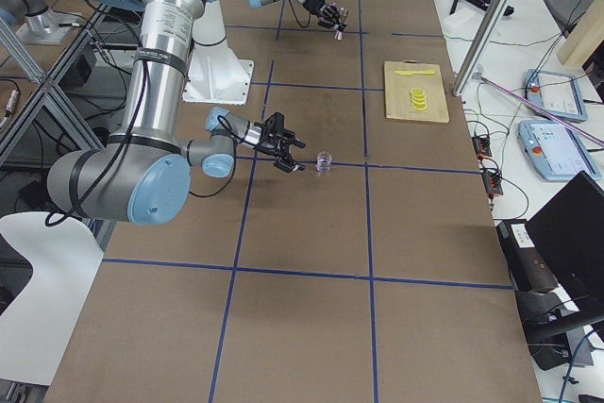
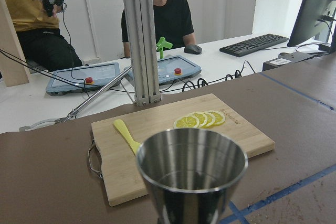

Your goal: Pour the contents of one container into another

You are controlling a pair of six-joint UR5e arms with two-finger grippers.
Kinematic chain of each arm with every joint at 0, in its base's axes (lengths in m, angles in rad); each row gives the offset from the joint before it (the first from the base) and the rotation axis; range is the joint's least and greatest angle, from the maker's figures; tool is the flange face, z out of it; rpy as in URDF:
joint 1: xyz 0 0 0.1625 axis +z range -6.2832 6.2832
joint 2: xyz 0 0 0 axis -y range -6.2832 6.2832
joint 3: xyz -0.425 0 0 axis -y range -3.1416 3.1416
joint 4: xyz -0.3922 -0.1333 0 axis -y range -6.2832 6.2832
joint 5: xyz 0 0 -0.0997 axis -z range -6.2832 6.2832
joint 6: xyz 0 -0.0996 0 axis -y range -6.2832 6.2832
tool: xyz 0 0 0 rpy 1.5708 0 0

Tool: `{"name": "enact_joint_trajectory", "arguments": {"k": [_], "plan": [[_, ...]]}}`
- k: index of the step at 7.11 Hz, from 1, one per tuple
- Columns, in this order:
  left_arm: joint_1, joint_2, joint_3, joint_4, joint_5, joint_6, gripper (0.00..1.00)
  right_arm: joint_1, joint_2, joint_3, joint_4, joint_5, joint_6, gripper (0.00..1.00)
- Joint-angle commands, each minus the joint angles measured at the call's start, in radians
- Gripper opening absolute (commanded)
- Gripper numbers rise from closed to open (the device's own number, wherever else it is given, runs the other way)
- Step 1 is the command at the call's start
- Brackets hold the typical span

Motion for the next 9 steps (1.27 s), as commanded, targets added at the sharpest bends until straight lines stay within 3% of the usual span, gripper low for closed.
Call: {"name": "enact_joint_trajectory", "arguments": {"k": [1, 5, 9], "plan": [[-0.001, 0.007, 0.016, -0.002, 0.0, -0.006, 0.0, -0.006, 0.088, -0.087, 0.009, -0.024, -0.05, 1.0], [-0.001, 0.014, 0.016, -0.002, 0.0, -0.007, 0.0, -0.003, 0.156, -0.148, 0.017, -0.031, -0.101, 1.0], [-0.001, 0.014, 0.016, -0.002, 0.0, -0.009, 0.0, 0.093, 0.171, -0.191, 0.014, -0.02, -0.11, 1.0]]}}
